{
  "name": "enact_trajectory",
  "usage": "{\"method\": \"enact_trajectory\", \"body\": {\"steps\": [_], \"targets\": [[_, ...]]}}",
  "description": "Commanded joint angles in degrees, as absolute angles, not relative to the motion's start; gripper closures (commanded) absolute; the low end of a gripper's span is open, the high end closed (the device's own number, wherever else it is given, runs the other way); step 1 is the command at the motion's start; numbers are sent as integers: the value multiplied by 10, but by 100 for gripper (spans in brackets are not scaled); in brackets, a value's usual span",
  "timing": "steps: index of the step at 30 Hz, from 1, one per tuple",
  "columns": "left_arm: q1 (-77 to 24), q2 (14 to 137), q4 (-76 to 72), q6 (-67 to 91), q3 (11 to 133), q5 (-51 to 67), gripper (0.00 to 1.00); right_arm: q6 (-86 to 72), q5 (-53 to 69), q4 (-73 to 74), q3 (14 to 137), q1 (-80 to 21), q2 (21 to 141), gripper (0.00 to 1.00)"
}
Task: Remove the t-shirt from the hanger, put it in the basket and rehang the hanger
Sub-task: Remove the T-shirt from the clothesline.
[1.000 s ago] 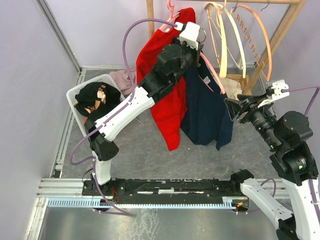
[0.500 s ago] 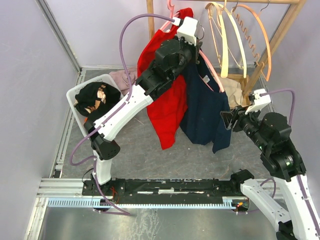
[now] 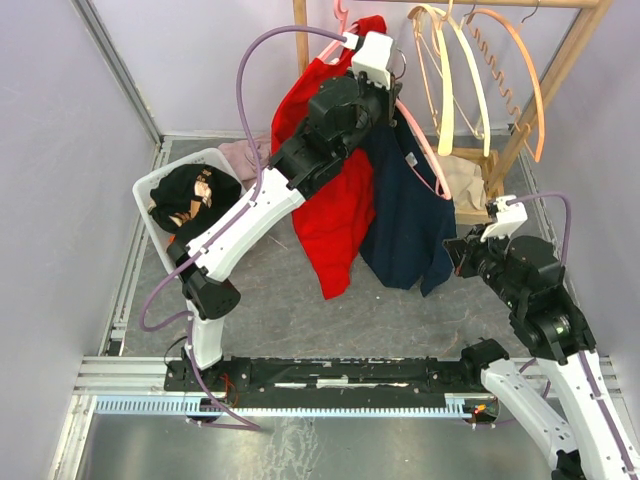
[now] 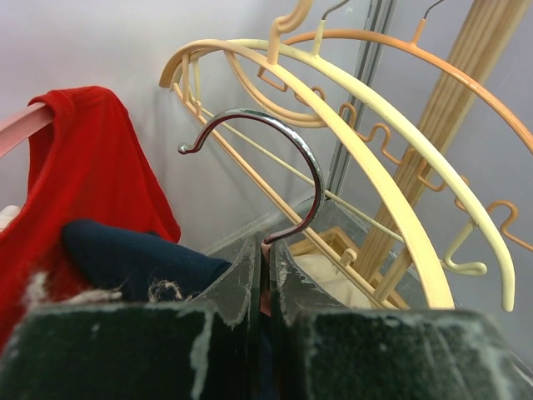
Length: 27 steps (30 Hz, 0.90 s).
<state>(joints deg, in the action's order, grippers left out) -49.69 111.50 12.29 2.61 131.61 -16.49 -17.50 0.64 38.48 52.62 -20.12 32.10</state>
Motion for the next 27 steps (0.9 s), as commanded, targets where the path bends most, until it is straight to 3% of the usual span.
{"method": "enact_trajectory", "body": {"steps": [1,17,23,27], "targets": [[-485,1103,72,56,1365,-182,97,-200,-15,393,500,-202,303,99],[-483,1105,76,65,1382,-180,97,-242,-24,409,440,-202,269,98],[-488,1084,56,74,1324,-155,97,-228,-33,396,485,-202,284,59],[-501,1072,45,64,1285,-157,97,-209,-65,398,539,-202,298,51]]}}
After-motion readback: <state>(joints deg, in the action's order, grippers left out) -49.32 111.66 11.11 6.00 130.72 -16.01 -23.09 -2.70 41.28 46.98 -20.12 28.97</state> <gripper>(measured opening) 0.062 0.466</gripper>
